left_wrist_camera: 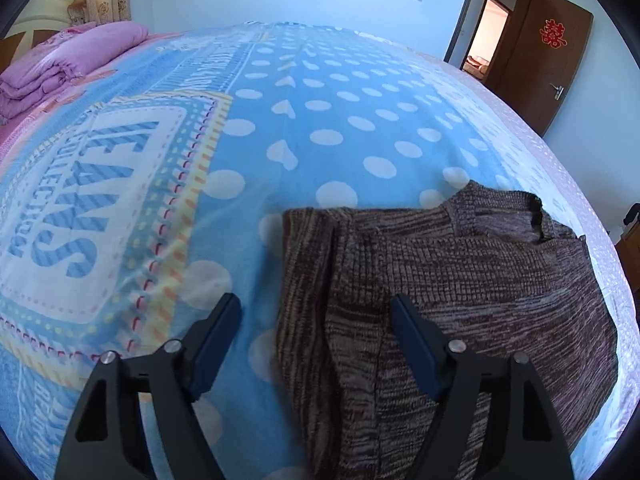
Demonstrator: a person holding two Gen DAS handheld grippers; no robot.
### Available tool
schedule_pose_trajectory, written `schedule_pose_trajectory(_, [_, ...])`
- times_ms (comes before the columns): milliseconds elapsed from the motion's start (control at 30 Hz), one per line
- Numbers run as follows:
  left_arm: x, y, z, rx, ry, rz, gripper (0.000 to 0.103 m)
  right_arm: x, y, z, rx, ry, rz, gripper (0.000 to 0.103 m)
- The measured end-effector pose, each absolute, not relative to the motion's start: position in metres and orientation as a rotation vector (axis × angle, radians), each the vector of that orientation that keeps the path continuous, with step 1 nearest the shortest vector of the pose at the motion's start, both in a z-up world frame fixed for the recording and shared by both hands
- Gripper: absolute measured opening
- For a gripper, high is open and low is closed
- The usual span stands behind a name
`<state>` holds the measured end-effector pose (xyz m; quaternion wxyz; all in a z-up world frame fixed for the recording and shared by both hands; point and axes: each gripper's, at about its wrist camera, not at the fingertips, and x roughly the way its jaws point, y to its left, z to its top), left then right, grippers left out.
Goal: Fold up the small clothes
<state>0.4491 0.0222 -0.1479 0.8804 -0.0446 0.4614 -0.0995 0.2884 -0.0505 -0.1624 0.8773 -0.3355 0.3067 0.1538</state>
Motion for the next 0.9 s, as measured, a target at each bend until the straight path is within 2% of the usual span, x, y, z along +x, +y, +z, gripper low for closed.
schedule_pose_trajectory(33, [0.45,0.022,-0.148,-0.098,0.963,-0.218,0.07,0.288,-0.047,-0.162,-0.7,0.641,0.325,0.027])
schedule_pose_trajectory(67, [0.451,0.023,-0.148,-0.112,0.964,-0.238,0.049,0.288,-0.046,-0.162,-0.695,0.647,0.336,0.02])
schedule_pose_trajectory(100, [0.452,0.024,-0.149,-0.142,0.971,-0.272,0.037,0.288,-0.045,-0.162,-0.689,0.654,0.349,0.008])
schedule_pose_trajectory(133, [0.453,0.025,-0.149,-0.157,0.976,-0.285,0.014,0.287,-0.044,-0.161,-0.686,0.658,0.355,0.003])
schedule_pose_trajectory(233, [0.454,0.025,-0.147,-0.167,0.977,-0.301,0.011,0.28,-0.048,-0.153,-0.643,0.637,0.383,0.0])
schedule_pose_trajectory(567, [0.456,0.037,-0.121,-0.327,0.993,-0.327,0.01,0.26,-0.081,-0.125,-0.442,0.631,0.43,0.0])
schedule_pose_trajectory(900, [0.444,0.007,-0.073,-0.301,0.943,-0.373,0.01,0.261,-0.139,-0.1,-0.286,0.628,0.378,0.0])
